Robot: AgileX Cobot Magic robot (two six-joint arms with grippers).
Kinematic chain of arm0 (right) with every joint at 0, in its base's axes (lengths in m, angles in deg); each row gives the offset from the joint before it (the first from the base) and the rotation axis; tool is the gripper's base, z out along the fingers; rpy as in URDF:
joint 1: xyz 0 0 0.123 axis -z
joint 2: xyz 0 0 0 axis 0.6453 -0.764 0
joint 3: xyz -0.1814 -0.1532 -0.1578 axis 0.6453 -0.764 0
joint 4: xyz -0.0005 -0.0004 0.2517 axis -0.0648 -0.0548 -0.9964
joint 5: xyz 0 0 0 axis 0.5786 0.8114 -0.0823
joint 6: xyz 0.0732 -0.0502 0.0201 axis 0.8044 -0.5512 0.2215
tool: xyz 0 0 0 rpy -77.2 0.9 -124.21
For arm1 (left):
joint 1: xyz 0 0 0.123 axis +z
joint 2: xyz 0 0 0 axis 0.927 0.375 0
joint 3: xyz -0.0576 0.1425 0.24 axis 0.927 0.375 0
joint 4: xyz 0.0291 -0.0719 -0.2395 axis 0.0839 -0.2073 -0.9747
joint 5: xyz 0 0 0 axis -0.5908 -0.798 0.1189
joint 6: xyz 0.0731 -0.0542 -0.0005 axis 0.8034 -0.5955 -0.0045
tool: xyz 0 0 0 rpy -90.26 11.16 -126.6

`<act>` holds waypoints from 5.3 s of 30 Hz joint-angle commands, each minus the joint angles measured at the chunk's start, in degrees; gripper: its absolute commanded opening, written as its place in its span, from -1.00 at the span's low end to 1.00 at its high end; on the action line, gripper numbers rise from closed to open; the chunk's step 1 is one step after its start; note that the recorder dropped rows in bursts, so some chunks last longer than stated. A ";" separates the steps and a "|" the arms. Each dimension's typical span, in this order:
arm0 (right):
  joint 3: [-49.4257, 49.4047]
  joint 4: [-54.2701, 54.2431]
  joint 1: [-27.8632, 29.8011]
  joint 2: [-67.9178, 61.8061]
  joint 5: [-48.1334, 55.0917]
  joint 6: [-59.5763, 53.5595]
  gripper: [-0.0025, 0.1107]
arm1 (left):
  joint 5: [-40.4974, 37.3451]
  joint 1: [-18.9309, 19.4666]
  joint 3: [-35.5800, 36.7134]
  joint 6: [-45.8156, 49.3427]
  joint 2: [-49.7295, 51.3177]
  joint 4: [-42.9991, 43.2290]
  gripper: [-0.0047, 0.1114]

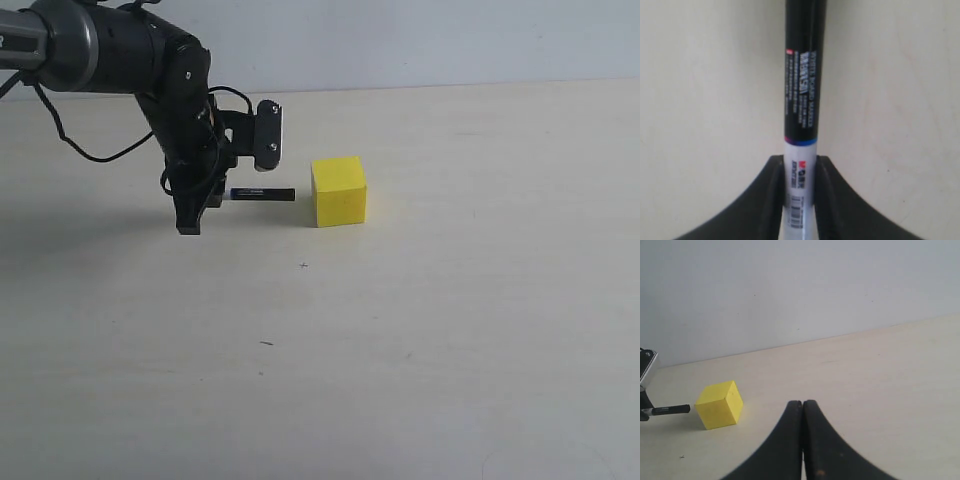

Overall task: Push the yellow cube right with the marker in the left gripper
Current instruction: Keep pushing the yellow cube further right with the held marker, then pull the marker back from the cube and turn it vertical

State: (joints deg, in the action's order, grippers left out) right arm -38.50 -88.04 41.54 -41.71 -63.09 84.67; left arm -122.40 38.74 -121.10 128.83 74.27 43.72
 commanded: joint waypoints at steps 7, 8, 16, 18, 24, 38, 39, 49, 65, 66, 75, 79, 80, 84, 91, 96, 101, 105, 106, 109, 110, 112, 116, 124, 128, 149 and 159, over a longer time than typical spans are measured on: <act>-0.24 0.03 -0.01 0.05 -0.34 -0.43 -0.96 | -0.70 1.83 -0.30 -1.80 -0.26 3.26 -0.92; -0.24 0.03 -0.01 0.05 -0.34 -0.43 -0.96 | -0.70 2.37 -0.30 -1.80 -0.26 3.26 -0.92; -0.24 0.03 -0.01 0.05 -0.34 -0.43 -0.96 | -3.70 8.63 -0.30 -1.95 -0.26 3.26 -0.92; -0.24 0.03 -0.01 0.05 -0.34 -0.43 -0.96 | -3.80 9.81 -0.30 -1.95 -0.26 3.26 -0.92; -0.24 0.03 -0.01 0.05 -0.34 -0.43 -0.96 | -3.64 10.73 -0.30 -1.95 -0.26 3.15 -0.92; -0.24 0.03 -0.01 0.05 -0.34 -0.43 -0.96 | 4.34 1.15 -0.30 -2.04 -0.17 2.83 -0.92; -0.24 0.03 -0.01 0.05 -0.34 -0.43 -0.96 | 6.00 -0.04 -0.30 -2.53 -0.17 2.55 -0.92; -0.24 0.03 -0.01 0.05 -0.34 -0.43 -0.96 | 9.02 -2.39 -0.30 -12.55 -0.28 10.58 -0.92; -0.24 0.03 -0.01 0.05 -0.34 -0.43 -0.96 | 2.35 -6.89 -15.35 -15.69 11.30 10.32 -0.92; -0.24 0.03 -0.01 0.05 -0.34 -0.43 -0.96 | 2.34 -7.62 -16.32 -16.31 11.96 10.32 -0.92; -0.24 0.03 -0.01 0.05 -0.34 -0.43 -0.96 | 3.32 -14.22 -21.52 -17.85 14.90 7.72 -0.92; -0.24 0.03 -0.01 0.05 -0.34 -0.43 -0.96 | 1.55 -13.85 -21.52 -20.04 14.70 8.45 -0.92; -0.24 0.03 -0.01 0.05 -0.34 -0.43 -0.96 | 0.60 -13.62 -21.52 -20.02 14.70 8.45 -0.92; -0.24 0.03 -0.01 0.05 -0.34 -0.43 -0.96 | -2.98 -12.57 -21.52 -20.02 14.70 8.61 -0.92; -0.24 0.03 -0.01 0.05 -0.34 -0.43 -0.96 | -4.85 -12.72 -21.52 -20.02 14.70 8.38 -0.92; -0.24 0.03 -0.01 0.05 -0.34 -0.43 -0.96 | -3.18 -15.51 -21.52 -20.02 14.70 7.49 -0.92; -0.24 0.03 -0.01 0.05 -0.34 -0.43 -0.96 | 0.45 -18.23 -21.52 -20.03 14.70 7.49 -0.92; -0.24 0.03 -0.01 0.05 -0.34 -0.43 -0.96 | 0.06 -18.78 -21.52 -20.47 14.70 7.71 -0.92; -0.24 0.03 -0.01 0.05 -0.34 -0.43 -0.96 | -0.38 -18.78 -21.52 -21.20 14.70 7.99 -0.92; -0.24 0.03 -0.01 0.05 -0.34 -0.43 -0.96 | -1.83 -18.10 -21.52 -22.38 14.70 9.04 -0.92; -0.24 0.03 -0.01 0.05 -0.34 -0.43 -0.96 | -2.26 -17.94 -21.52 -22.54 14.70 9.04 -0.92; -0.24 0.03 -0.01 0.05 -0.34 -0.43 -0.96 | -3.13 -17.49 -21.52 -22.77 14.70 9.04 -0.92; -0.24 0.03 -0.01 0.05 -0.34 -0.43 -0.96 | -3.51 -16.82 -21.52 -23.52 14.70 9.04 -0.92; -0.24 0.03 -0.01 0.05 -0.34 -0.43 -0.96 | 8.54 -16.94 -21.52 -28.93 14.70 8.62 -0.92; -0.24 0.03 -0.01 0.05 -0.34 -0.43 -0.96 | 7.00 -17.17 -21.52 -28.93 14.70 8.22 -0.92; -0.24 0.03 -0.01 0.05 -0.34 -0.43 -0.96 | -13.47 -16.94 -21.52 -39.80 12.64 10.71 -0.92; -0.24 0.03 -0.01 0.05 -0.34 -0.43 -0.96 | -17.07 -16.38 -20.75 -51.19 9.19 2.18 -0.92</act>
State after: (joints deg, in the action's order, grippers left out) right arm -38.50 -88.04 41.54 -41.71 -63.09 84.67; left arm -139.61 21.82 -142.28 80.64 84.71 51.42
